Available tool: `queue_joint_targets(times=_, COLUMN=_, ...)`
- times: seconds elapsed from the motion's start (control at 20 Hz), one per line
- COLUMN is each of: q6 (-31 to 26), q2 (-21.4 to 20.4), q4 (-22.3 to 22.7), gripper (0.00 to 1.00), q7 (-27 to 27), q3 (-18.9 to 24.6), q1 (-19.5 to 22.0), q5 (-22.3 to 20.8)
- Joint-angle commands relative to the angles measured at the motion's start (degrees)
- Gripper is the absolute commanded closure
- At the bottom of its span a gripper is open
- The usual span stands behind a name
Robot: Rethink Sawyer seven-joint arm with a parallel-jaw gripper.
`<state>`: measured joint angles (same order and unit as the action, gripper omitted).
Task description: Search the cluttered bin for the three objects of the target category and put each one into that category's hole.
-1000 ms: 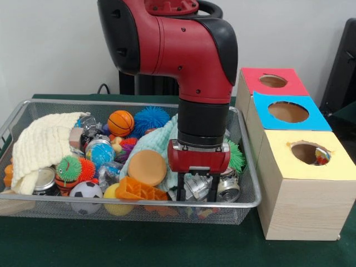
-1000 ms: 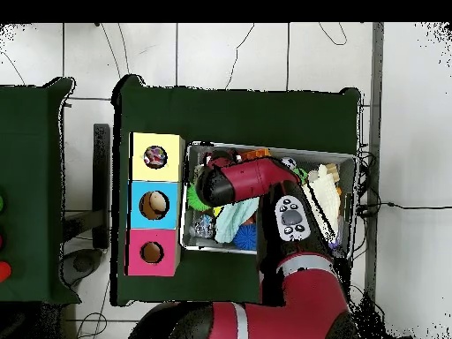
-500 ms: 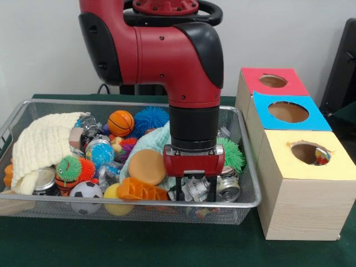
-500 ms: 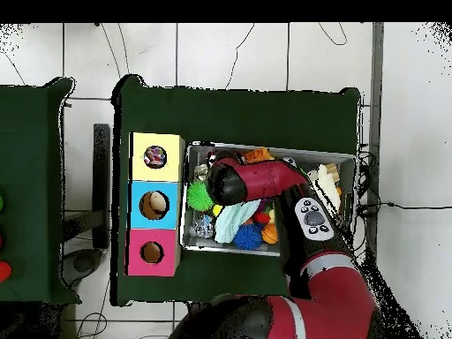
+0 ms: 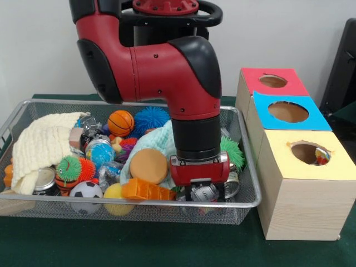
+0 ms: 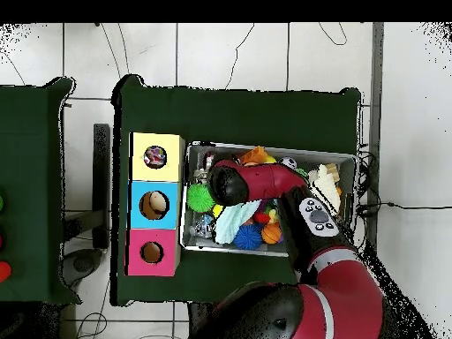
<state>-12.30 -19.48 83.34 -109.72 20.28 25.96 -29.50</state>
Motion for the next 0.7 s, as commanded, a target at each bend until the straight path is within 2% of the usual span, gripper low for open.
queue_joint_targets(times=0.05, q6=-4.4, q2=6.32, q4=6.42, gripper=0.0, q7=4.26, q3=7.62, q1=0.57, q5=-1.72)
queue_joint_targets(times=0.2, q6=-4.14, q2=5.81, q4=6.58, gripper=0.0, q7=3.42, q3=6.81, q1=-0.46, q5=-2.09)
queue_joint_targets(times=0.4, q6=-4.06, q2=2.95, q4=5.68, gripper=0.0, q7=0.94, q3=2.32, q1=-3.18, q5=-2.5)
queue_joint_targets(times=0.7, q6=-5.05, q2=0.68, q4=5.44, gripper=0.0, q7=-0.3, q3=-1.4, q1=-5.39, q5=-2.49)
